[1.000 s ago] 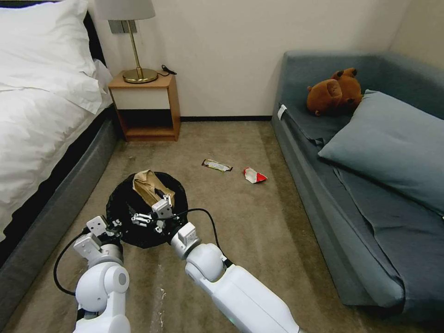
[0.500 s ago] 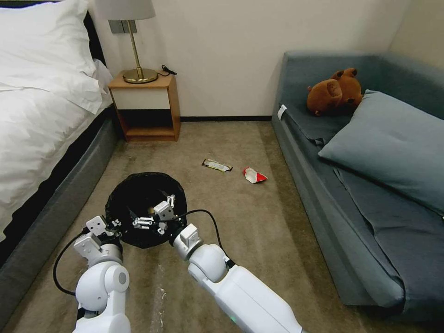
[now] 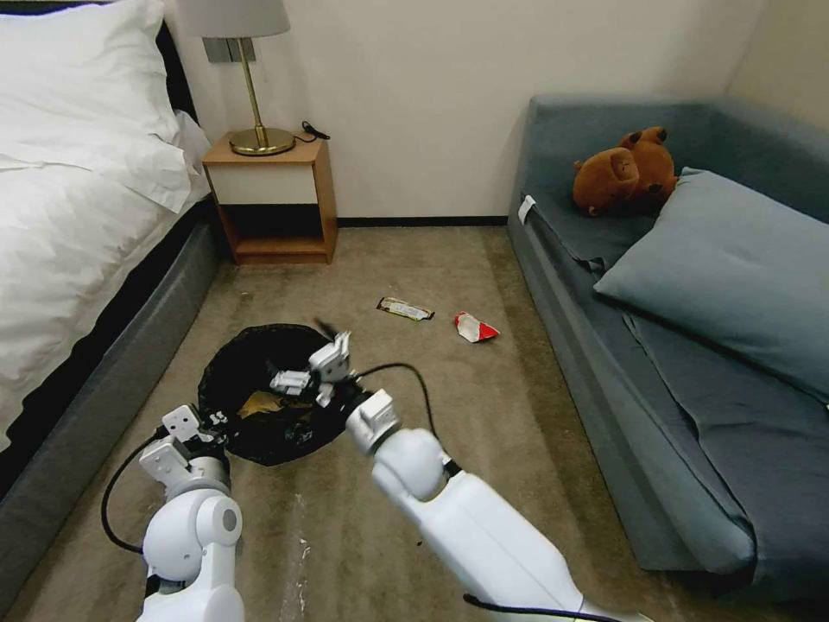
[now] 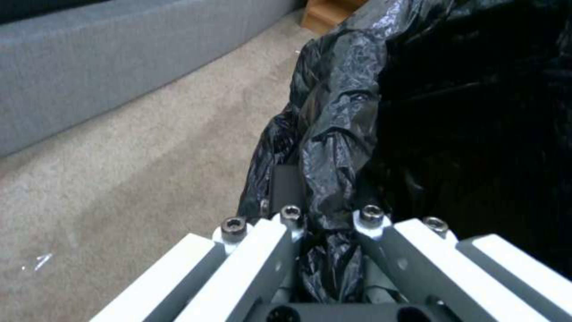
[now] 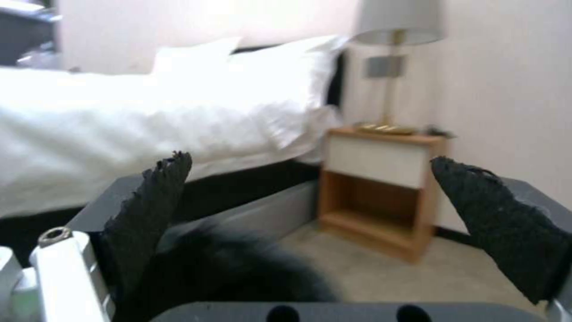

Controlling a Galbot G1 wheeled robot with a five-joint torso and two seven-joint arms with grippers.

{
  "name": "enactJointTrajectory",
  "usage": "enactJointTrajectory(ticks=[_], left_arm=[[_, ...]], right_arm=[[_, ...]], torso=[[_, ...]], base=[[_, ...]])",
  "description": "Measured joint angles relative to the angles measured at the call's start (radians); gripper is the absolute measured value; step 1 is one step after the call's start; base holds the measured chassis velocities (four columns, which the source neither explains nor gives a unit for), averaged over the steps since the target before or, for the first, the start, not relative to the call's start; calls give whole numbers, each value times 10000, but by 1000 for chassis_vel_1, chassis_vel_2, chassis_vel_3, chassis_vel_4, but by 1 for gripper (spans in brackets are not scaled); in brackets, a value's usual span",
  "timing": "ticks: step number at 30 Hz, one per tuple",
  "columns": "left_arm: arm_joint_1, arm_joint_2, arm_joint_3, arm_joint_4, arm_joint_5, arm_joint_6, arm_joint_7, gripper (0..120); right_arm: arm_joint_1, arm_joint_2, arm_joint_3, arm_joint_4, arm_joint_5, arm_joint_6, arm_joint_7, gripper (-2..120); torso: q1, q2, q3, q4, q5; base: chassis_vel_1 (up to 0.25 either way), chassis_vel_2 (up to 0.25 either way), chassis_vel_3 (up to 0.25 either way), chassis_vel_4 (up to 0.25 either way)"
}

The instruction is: Pick up the trash bin, then pick up the garbage on the floor and place it into the trash bin.

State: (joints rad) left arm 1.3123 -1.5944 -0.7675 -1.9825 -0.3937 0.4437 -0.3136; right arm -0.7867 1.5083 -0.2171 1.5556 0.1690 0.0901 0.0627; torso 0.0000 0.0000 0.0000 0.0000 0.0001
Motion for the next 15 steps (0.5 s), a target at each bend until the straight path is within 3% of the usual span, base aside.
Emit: enactJointTrajectory(ticks=[7,15], left_arm=[[-69,539,-8,200,-395,-82,91,1],[-26,827,-47,227,-631,-14,399,1]], right_arm=[[-1228,26,1955,639,-165,-173,748,100],[-2899,440,3571,1226,-729,-161,1448,100]], torso=[[0,0,0,-1,1],[0,0,0,0,0]], base=[[0,0,0,0],[0,0,0,0]])
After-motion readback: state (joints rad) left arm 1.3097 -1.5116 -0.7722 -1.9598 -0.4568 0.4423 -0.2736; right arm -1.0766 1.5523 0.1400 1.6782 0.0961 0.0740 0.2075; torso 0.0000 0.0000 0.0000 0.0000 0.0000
